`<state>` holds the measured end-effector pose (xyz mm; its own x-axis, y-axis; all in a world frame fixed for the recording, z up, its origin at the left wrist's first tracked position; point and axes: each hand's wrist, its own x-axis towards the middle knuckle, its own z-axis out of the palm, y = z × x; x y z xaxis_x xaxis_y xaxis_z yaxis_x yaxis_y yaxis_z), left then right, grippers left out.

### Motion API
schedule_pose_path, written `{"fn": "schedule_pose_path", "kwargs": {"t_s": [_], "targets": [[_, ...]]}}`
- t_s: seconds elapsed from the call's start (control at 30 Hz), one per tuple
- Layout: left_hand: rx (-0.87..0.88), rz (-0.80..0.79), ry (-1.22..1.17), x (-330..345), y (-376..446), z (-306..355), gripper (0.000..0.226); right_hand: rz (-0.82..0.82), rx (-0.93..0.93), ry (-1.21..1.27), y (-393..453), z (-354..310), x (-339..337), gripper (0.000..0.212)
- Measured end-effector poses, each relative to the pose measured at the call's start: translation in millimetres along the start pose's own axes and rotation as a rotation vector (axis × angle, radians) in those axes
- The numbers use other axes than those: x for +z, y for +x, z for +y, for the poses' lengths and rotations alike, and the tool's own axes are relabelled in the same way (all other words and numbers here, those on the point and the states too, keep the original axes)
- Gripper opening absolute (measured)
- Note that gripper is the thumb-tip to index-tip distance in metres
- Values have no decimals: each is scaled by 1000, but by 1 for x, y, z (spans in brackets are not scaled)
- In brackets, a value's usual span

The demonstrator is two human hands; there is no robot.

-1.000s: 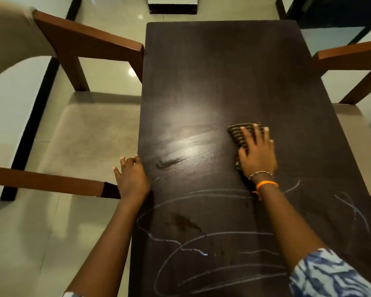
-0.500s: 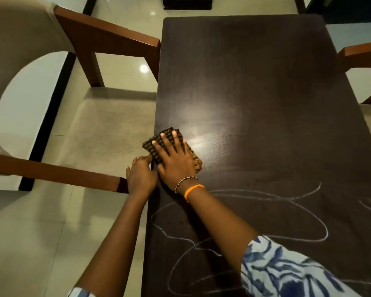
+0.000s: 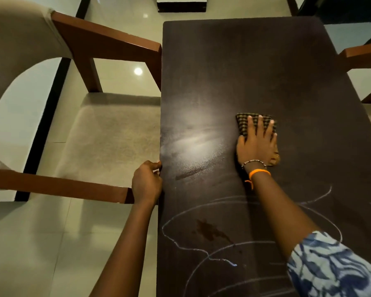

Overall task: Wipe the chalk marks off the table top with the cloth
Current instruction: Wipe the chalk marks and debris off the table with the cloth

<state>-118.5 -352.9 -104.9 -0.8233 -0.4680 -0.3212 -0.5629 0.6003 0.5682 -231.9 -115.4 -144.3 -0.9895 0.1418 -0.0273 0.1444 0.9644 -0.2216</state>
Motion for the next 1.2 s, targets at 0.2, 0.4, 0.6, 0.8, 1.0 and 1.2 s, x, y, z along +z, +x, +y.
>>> {"fn": "schedule_pose_path", "kwargs": {"t_s": [0.2,0.4,0.6,0.8,1.0,1.2], "targets": [[44,-20,143,-1,2,-1,35,-145,-458,69,-39,-129,30,65],[134,-45,310,-11,-4,7,37,-217,-684,31,-24,-113,23,71],[277,-78,519,-11,2,0,30,-47,-155,-12,35,-18,1,63],[201,-201,451,-23,22,5,35,-33,-164,-15,45,-78,16,62],[95,-282,311,-28,22,6,25,-214,-579,-71,45,-165,35,61],[166,-248,265,-30,-2,1,35,-305,-743,-88,-2,-153,24,63]]}}
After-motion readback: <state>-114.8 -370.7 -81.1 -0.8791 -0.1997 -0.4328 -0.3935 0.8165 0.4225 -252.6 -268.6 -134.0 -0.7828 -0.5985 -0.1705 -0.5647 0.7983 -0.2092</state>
